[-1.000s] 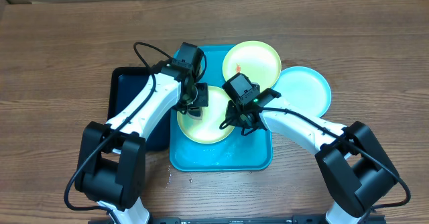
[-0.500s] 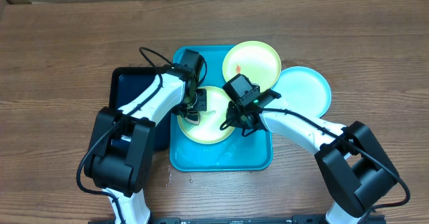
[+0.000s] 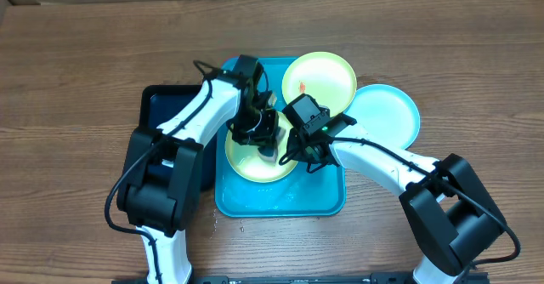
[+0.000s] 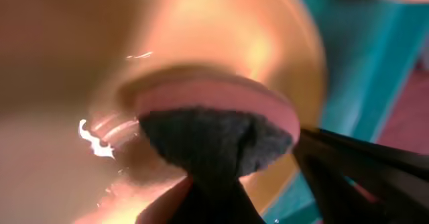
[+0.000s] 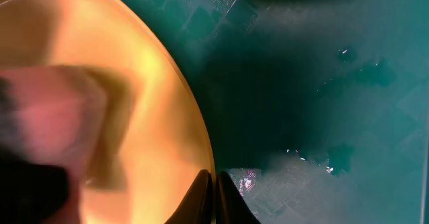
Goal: Clean dirty plates on tray and stack at the side
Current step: 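Scrub the yellow plate with the sponge while the right gripper holds it, then return the sponge to the black tray with the left gripper, then release the sponge and withdraw the left gripper to the left, then lift the scrubbed yellow plate by its rim with the right gripper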
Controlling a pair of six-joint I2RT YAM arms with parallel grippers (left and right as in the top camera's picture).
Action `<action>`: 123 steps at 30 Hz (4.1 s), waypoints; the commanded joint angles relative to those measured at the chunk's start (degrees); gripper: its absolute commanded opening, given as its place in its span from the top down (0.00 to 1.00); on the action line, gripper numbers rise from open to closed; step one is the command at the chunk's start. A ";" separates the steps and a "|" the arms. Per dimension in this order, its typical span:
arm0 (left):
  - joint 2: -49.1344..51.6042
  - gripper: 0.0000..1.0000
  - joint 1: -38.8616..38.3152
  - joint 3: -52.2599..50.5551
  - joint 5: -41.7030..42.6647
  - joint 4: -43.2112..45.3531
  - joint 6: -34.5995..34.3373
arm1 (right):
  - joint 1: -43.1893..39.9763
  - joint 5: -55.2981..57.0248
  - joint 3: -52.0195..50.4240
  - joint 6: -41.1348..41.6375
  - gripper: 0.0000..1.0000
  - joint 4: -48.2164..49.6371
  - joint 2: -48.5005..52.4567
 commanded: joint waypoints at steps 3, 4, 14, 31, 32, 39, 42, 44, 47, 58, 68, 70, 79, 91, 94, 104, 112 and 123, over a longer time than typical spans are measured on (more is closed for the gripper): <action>-2.05 0.96 -0.42 5.40 -9.20 -3.02 0.76 | 0.28 -0.33 -0.68 -0.17 0.96 0.33 -0.50; -2.16 0.96 -0.44 5.38 -12.17 -3.50 0.20 | 0.28 -0.33 -0.68 -0.17 0.96 0.33 -0.50; -1.79 0.96 -0.44 -2.89 -23.39 0.52 -2.82 | 0.28 -0.33 -0.68 -0.17 0.96 0.35 -0.50; -2.40 0.96 1.11 -9.05 20.70 7.08 10.12 | 0.28 -0.31 -0.68 -0.20 0.96 0.42 -0.50; -2.82 0.96 1.97 -6.82 21.11 4.98 10.25 | 0.28 -0.28 -0.68 -0.20 0.96 0.37 -0.50; -7.80 0.96 8.35 4.98 11.06 -6.54 9.99 | 0.28 -0.28 -0.68 -0.20 0.96 0.28 -0.50; -11.15 0.96 10.86 6.58 3.85 -10.45 9.99 | 0.28 -0.28 -0.68 -0.20 0.96 0.28 -0.50; -13.55 0.96 12.59 6.56 -2.67 -12.41 9.29 | 0.28 -0.31 -0.68 -0.20 0.96 0.28 -0.50; -16.28 0.96 14.67 6.56 -12.00 -15.41 7.43 | 0.28 -0.31 -0.68 -0.20 0.96 0.28 -0.50; -17.64 0.96 16.15 0.24 -36.94 -16.85 -6.08 | 0.28 -0.31 -0.68 -0.20 0.91 0.28 -0.50; -17.53 0.96 16.70 -18.40 -38.58 0.70 -7.34 | 0.28 -0.31 -0.68 -0.17 0.91 0.28 -0.50; -17.53 0.96 17.14 -18.97 -38.56 1.20 -7.32 | 0.28 -0.31 -0.68 -0.17 0.91 0.28 -0.50; -17.59 0.62 20.31 -17.59 -28.89 1.33 -2.25 | 0.28 -0.31 -0.68 -0.17 0.87 0.31 -0.50; -26.64 0.56 24.37 -3.26 -15.96 -10.95 2.49 | 0.26 -0.26 -0.68 -0.17 0.82 1.60 -0.50; -33.79 0.55 24.37 -2.08 -15.98 -12.59 2.32 | 0.26 -0.24 -0.68 -0.17 0.81 2.27 -0.50; -56.68 0.05 24.37 -2.10 -16.68 -13.11 0.26 | 0.26 0.17 -0.94 0.33 0.81 3.06 -0.13; -60.52 0.00 24.37 -2.14 -16.68 -14.60 0.37 | 0.26 0.17 -0.94 0.50 0.86 3.04 0.02; -57.27 0.00 24.37 -2.19 -16.63 -15.26 0.35 | 0.20 -0.04 -0.59 0.70 0.96 3.04 0.46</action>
